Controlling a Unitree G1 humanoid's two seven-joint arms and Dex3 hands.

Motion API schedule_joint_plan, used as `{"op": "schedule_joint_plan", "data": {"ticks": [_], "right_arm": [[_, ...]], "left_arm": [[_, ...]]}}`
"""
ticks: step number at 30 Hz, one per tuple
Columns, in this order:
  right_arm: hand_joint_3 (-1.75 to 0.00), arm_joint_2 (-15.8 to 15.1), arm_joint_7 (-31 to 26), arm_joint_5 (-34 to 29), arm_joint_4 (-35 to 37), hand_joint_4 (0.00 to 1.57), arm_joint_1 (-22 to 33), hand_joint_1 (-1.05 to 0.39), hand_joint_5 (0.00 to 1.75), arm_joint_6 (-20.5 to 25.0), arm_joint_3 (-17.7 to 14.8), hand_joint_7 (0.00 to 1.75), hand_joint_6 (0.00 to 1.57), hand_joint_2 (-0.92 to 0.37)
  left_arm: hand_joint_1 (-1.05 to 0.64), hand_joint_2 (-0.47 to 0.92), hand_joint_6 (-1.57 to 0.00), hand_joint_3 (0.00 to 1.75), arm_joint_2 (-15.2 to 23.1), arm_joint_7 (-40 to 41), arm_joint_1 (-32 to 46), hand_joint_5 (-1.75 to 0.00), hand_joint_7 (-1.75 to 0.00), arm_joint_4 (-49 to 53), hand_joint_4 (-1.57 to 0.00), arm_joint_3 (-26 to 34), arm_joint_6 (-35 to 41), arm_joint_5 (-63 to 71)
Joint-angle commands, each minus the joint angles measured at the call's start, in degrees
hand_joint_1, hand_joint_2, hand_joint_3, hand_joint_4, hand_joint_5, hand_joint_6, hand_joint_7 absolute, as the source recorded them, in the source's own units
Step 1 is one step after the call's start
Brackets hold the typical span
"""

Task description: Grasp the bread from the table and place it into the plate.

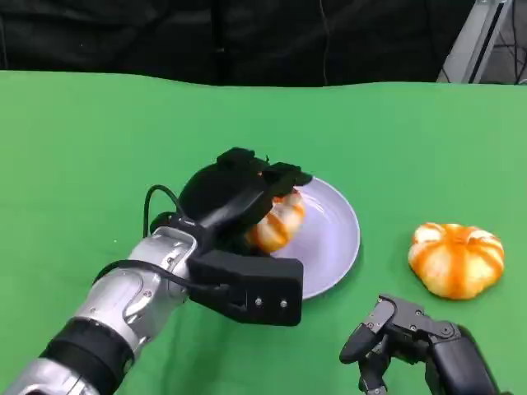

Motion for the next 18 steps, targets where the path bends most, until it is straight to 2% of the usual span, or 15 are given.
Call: {"op": "schedule_joint_plan", "data": {"ticks": [1, 5, 10, 16, 18], "right_arm": [[-1.23, -0.3, -0.2, 0.5, -0.7, 0.68, 0.7, 0.04, 1.63, 0.7, -0.3, 1.3, 0.73, -0.46], [-1.23, -0.3, -0.3, 0.4, -0.8, 0.69, 0.7, 0.04, 1.63, 0.8, -0.3, 1.3, 0.74, -0.45], [-1.23, -0.4, -0.4, 0.2, -0.3, 0.69, 0.7, 0.04, 1.63, -0.2, -0.3, 1.29, 0.74, -0.46], [-1.23, -0.6, -0.1, 0.6, -0.5, 0.68, 0.6, 0.04, 1.62, 0.0, -0.3, 1.3, 0.73, -0.46], [-1.23, -0.6, -0.1, 0.6, -0.5, 0.68, 0.6, 0.04, 1.63, 0.0, -0.4, 1.3, 0.73, -0.46]], "left_arm": [[-0.94, 0.92, -0.04, 0.4, 1.7, -6.4, 1.4, -0.01, -0.01, -3.5, 0.0, -0.3, 3.2, -0.8], [-0.95, 0.92, -0.03, 0.44, 1.9, -7.7, 1.7, 0.0, 0.0, -4.7, 0.0, -0.4, 4.3, -1.0], [-0.96, 0.92, -0.01, 0.53, 5.6, -12.5, 4.4, 0.0, -0.01, -9.8, 0.0, 1.4, 4.0, -3.5], [-0.97, 0.92, -0.01, 0.56, 9.3, -14.4, 10.3, 0.0, -0.01, -17.7, 0.0, 5.1, 2.7, -8.1], [-0.9, 0.92, -0.03, 0.52, 10.2, -13.2, 12.8, 0.0, -0.02, -20.3, 0.0, 6.7, 1.7, -9.5]]}}
